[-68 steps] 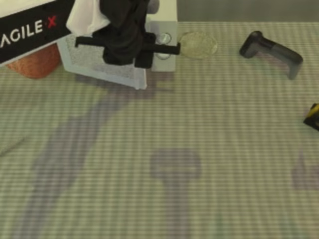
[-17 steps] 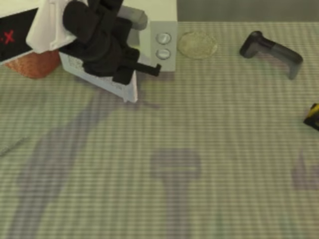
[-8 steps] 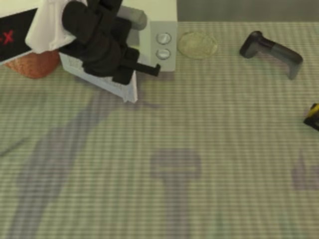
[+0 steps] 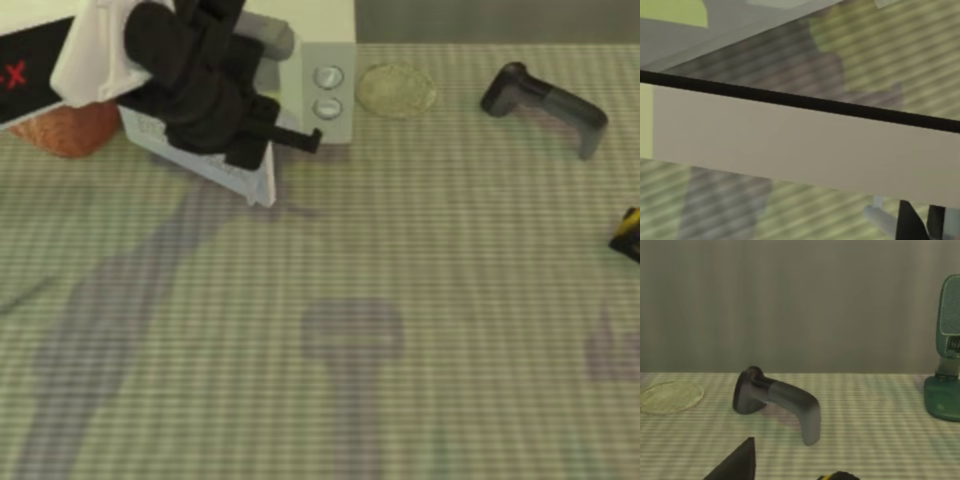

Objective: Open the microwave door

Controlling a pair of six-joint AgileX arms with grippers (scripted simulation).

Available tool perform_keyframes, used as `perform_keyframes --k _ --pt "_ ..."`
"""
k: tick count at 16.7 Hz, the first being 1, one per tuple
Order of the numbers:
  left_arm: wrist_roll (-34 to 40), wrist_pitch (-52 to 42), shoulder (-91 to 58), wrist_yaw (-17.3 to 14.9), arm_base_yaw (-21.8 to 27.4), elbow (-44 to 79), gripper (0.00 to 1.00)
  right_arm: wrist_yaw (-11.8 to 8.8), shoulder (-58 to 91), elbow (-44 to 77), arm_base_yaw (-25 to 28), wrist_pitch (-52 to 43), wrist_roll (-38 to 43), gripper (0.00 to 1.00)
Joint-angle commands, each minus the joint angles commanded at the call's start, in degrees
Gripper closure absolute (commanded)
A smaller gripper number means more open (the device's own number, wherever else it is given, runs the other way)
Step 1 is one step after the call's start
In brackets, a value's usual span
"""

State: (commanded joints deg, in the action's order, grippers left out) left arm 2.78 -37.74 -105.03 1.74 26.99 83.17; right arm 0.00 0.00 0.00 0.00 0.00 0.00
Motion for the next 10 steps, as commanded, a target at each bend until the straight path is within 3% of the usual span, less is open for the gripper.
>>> perform_keyframes --k 6,10 --pt "0.02 0.02 -0.12 -0.43 0.22 -0.29 1.00 0.00 0.00 0.00 0.00 0.00 0.00 0.00" --pt "-4.01 0.41 1.92 -2.25 -1.20 -2.61 1.00 0.00 0.00 0.00 0.00 0.00 0.00 0.00"
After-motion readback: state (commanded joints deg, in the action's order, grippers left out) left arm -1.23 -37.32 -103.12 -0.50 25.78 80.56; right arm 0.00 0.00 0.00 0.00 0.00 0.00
